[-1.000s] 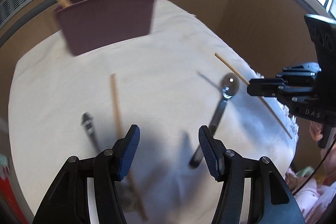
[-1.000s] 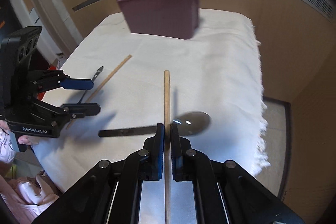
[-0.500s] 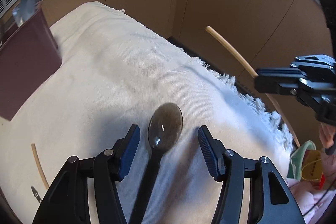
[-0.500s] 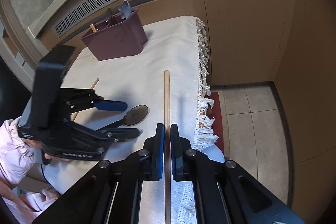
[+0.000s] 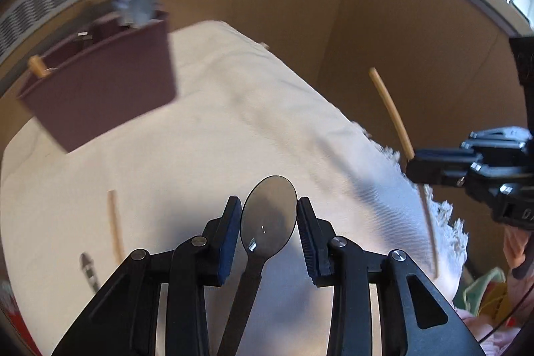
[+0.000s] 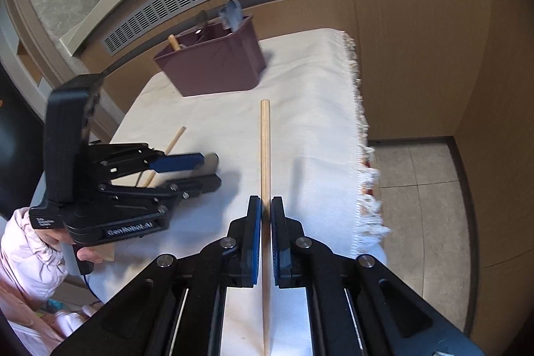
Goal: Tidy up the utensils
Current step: 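Grasp a wooden chopstick with the right tool while the left tool grasps the black-handled clear spoon, then lift the chopstick and the black-handled spoon and carry both toward the caddy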
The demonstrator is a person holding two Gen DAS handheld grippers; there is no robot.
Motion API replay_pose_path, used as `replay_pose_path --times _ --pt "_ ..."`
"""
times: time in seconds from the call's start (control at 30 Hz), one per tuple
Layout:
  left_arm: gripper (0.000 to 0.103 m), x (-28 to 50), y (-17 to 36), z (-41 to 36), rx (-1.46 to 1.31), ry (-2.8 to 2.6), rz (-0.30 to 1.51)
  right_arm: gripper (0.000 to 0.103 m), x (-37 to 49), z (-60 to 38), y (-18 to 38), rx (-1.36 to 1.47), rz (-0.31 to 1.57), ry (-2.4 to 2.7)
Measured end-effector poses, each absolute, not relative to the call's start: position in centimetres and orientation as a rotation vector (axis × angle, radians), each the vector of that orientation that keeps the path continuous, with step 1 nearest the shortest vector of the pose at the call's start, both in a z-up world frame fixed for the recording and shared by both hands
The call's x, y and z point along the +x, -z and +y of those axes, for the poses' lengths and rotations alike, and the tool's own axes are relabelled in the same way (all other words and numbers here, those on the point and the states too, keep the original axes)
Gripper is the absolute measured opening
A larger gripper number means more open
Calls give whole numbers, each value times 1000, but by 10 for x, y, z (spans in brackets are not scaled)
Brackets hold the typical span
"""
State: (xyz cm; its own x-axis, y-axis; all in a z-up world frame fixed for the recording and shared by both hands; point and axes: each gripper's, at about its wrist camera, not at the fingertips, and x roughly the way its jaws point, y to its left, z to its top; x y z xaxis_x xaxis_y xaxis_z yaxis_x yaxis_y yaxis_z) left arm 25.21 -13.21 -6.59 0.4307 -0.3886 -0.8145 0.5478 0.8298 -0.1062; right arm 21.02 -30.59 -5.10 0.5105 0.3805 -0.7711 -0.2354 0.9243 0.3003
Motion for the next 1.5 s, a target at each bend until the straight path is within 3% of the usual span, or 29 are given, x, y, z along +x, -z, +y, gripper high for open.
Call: replay_pose_path --times 0.37,0.67,1.1,1.5 --pt "35 230 35 -19 -121 410 835 5 236 -229 71 161 1051 -509" --pt "34 222 32 4 -193 366 795 5 241 -209 75 150 1054 -491" --pt "34 195 -19 4 -169 391 668 5 205 -208 20 51 853 -472" --pt "34 214 -75 6 -171 426 558 5 221 -206 -40 17 705 -468"
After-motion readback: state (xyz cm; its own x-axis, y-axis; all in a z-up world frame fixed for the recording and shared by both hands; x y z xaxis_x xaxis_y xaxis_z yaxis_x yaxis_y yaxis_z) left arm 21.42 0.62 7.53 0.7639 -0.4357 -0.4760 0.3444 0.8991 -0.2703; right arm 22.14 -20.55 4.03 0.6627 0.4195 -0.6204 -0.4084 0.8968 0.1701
